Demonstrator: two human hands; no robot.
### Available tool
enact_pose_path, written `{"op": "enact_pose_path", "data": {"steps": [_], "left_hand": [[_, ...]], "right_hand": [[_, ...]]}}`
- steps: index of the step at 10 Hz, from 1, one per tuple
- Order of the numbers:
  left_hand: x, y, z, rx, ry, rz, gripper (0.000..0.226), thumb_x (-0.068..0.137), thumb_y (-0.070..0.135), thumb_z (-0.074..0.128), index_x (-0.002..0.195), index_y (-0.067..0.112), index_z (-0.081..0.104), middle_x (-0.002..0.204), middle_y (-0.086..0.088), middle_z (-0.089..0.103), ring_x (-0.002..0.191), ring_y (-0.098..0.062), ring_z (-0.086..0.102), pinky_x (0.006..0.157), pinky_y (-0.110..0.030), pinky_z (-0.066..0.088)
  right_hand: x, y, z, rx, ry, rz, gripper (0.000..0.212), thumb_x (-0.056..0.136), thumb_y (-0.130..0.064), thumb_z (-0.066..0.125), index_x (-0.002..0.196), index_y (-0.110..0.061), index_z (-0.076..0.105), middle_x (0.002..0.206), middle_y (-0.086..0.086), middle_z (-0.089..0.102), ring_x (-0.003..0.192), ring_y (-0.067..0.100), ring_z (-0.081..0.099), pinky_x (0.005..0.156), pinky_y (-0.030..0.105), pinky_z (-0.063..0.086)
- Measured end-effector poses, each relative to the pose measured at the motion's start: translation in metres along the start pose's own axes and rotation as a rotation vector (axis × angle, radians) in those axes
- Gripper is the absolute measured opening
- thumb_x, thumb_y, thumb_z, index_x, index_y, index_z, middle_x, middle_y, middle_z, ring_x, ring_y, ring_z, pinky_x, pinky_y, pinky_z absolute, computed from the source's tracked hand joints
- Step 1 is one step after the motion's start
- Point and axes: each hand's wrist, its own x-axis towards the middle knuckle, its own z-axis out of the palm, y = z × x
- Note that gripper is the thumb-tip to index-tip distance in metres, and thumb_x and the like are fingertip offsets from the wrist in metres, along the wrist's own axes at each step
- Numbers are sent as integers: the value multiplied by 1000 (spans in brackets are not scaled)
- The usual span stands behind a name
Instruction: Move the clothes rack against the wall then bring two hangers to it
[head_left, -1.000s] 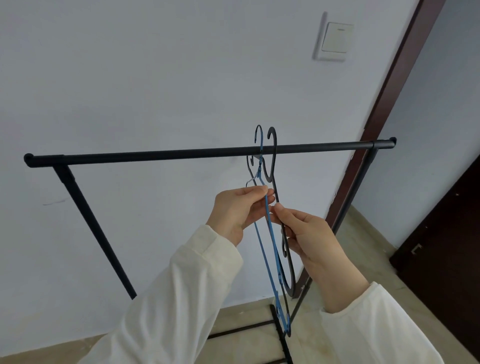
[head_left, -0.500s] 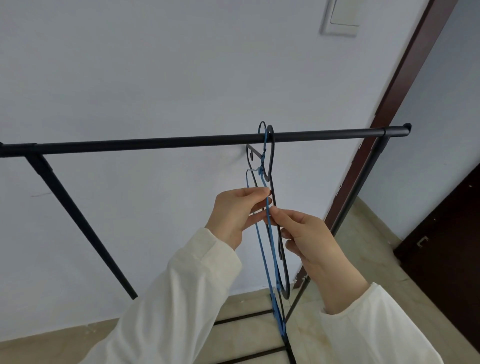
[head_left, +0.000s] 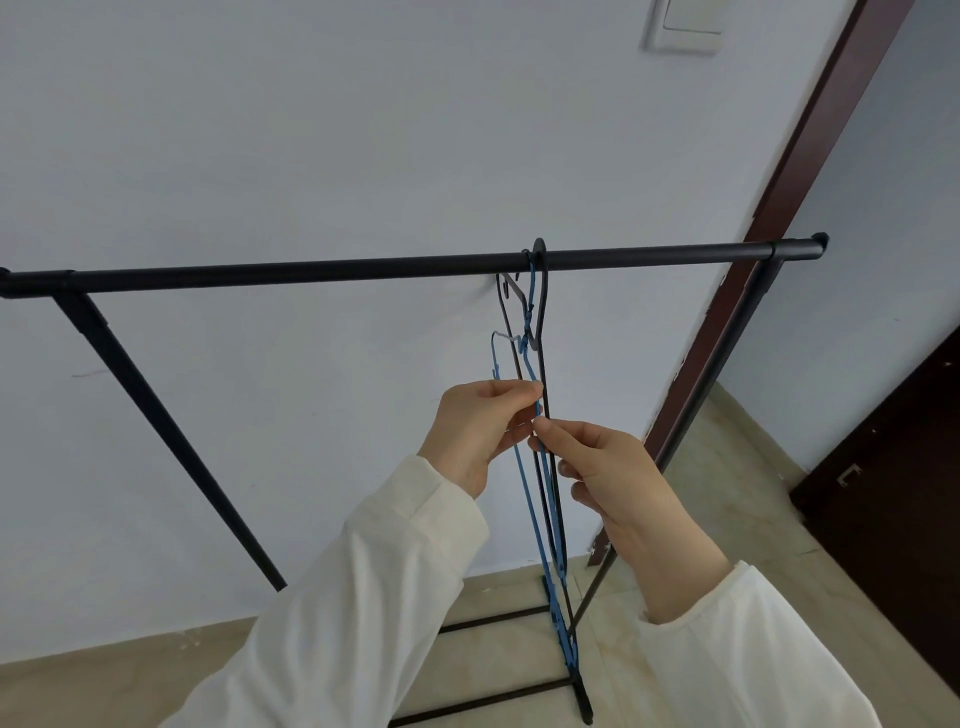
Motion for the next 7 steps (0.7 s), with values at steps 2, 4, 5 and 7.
{"op": "enact_pose_path", "data": {"steps": [2,4,5,7], "left_hand": [[-2,-2,1,13,6,-1,4,84,14,62,83,11,64,76,-2,63,74,-12,60,77,-20,53],[-5,-6,0,2,-7,-3,5,84,18,62,84,13,64,81,1,65,75,-9,62,77,-19,51],[-9,-6,-1,39,5,2,16,83,21,63,95,10,64,91,-2,67,77,-9,63,78,-19,51],[-21,-7,-7,70,69,14,38,82,27,65,114,9,59,112,-5,66,94,-13,65,85,-23,50]], "right_hand": [[-6,4,0,-20,8,5,12,81,-32,63,78,-22,67,74,-9,67,67,9,43,59,21,37],[-13,6,-4,-10,9,3,13,80,-35,64,87,-24,65,85,-8,66,74,7,49,62,19,40],[-17,4,-5,-10,10,-2,37,79,-36,65,110,-17,61,99,-2,64,77,3,52,65,18,40],[-25,3,-7,58,78,-4,64,77,-39,67,131,-17,42,127,4,55,106,15,48,90,30,36]]}}
